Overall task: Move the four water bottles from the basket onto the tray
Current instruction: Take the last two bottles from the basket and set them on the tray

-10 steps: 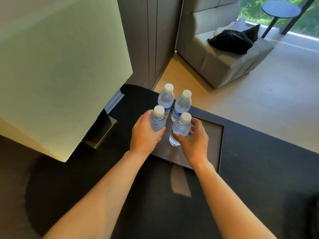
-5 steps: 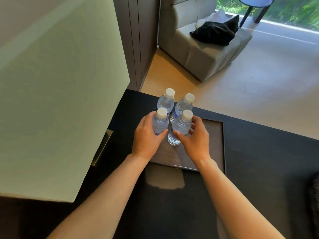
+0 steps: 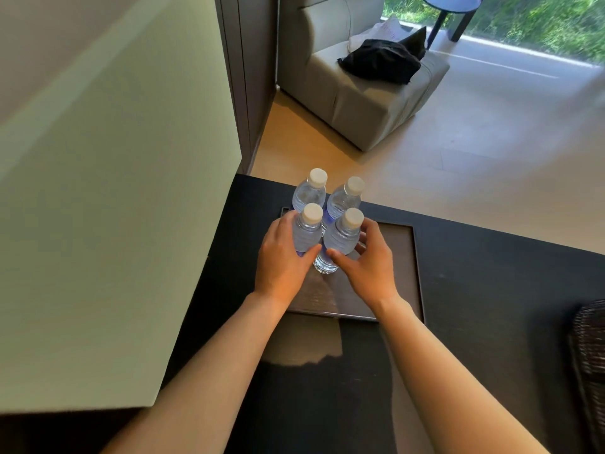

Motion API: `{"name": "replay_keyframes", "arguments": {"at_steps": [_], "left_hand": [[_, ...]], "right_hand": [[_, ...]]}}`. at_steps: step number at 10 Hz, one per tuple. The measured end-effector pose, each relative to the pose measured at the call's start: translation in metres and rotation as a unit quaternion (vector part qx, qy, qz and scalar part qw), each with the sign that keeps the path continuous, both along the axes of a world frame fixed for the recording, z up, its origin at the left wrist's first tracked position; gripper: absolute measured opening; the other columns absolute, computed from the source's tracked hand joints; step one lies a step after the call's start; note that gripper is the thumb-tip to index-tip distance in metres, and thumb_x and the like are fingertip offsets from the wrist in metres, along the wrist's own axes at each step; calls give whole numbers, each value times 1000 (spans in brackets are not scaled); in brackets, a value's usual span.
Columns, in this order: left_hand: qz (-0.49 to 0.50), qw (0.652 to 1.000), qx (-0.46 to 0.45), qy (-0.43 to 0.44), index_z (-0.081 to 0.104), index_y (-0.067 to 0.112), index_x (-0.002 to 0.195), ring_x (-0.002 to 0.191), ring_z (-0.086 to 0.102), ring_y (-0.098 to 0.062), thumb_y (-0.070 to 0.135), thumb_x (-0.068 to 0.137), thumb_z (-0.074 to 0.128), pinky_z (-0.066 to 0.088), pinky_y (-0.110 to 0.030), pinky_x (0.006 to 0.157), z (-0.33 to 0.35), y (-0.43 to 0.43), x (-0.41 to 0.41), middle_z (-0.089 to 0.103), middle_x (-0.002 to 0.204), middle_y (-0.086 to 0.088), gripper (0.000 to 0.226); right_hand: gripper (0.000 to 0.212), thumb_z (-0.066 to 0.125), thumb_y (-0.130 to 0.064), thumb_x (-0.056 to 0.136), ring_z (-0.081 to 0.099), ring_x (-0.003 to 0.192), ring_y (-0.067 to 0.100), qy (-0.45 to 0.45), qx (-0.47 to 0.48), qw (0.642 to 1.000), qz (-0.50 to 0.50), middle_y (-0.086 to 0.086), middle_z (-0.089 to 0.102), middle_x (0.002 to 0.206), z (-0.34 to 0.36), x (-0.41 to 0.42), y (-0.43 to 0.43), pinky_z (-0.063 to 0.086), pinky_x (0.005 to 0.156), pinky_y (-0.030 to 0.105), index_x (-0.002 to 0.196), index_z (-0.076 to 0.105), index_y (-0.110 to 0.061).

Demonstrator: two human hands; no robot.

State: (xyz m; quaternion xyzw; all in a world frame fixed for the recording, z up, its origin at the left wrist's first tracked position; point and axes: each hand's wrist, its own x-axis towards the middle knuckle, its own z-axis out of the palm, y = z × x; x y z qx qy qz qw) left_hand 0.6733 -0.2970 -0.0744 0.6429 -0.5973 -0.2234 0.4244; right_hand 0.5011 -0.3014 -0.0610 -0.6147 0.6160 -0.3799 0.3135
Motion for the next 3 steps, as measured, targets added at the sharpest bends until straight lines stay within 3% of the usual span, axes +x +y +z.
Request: {"name": "replay_keyframes", "arguments": {"at_steps": [2, 3], "left_hand": [[-6, 1000, 7, 3, 43, 31, 141, 127, 55, -16, 36, 77, 88, 41, -22, 95, 1, 1, -3, 56, 138, 2, 78], [2, 999, 31, 16, 38, 29, 147, 125, 47, -6, 41, 75, 89, 32, -10, 89, 1, 3, 1, 53, 140, 0, 89]], "right_hand": [[75, 90, -27, 81, 57, 124, 4, 14, 6, 1000, 4, -12, 60, 138, 4, 1, 3, 48, 100, 22, 143, 48, -27], [84, 90, -26, 81, 52, 129, 4, 15, 14, 1000, 5, -7, 57, 148, 7, 3, 8, 43, 103, 20, 150, 42, -27]]}}
